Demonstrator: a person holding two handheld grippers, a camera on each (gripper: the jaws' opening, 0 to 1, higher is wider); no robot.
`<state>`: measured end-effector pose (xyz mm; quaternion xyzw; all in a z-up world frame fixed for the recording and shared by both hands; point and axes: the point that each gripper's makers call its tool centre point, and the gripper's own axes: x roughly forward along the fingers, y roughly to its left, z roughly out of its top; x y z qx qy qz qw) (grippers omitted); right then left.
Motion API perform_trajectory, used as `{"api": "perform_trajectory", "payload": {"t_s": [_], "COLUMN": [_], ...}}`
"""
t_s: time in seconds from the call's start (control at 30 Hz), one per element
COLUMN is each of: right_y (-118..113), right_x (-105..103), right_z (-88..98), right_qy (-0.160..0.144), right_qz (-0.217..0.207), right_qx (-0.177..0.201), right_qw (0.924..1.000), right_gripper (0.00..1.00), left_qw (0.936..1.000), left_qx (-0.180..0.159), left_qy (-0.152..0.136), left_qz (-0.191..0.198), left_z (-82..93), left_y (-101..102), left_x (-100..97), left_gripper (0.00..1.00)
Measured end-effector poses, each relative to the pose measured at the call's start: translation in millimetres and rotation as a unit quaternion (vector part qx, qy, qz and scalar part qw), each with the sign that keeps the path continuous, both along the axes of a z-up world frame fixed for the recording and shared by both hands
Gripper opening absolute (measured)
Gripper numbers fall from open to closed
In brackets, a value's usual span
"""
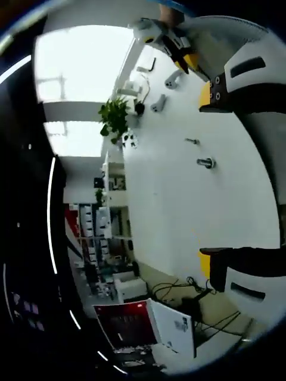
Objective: Place the washer onto the threaded stud by aligning its center hole with the stud, sliding it down to the base, and recovering from edge contact or off-axis alignment until the washer reaches the visible bottom stop.
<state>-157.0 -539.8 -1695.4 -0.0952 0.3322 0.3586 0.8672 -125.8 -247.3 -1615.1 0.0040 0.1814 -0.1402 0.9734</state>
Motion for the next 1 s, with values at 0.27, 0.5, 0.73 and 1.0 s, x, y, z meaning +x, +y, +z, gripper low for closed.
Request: {"api": "perform_trajectory", "payload": {"t_s": [0.27, 0.5, 0.73, 1.0], "right_y": [-1, -3, -10, -15], "right_x": [0, 9, 14, 12], "right_z": [0.0, 14.1, 6.1, -1.9], "right_qy": [0.012, -0.005, -0.008, 0.018], "right_qz": [-0.012, -0.046, -0.056, -0.083], "right_qx": [0.015, 0.098, 0.057, 0.058], "right_qw": [0.9997, 0.9941, 0.9968, 0.9947], "right_gripper": [0.23, 0.32, 0.63, 0.63], "left_qw": [0.9995, 0.9986, 0.9968, 0.9973], "left_qx": [-0.018, 0.039, 0.059, 0.049], "left_qy": [0.024, 0.032, 0.050, 0.054], "left_qz": [0.010, -0.012, -0.022, -0.015], "left_z": [-28.3, -45.0, -55.6, -55.8], "left_y": [-9, -18, -17, -15], "left_x": [-7.5, -5.4, -10.1, -11.2], "left_gripper": [0.99, 0.99, 0.93, 0.89]}}
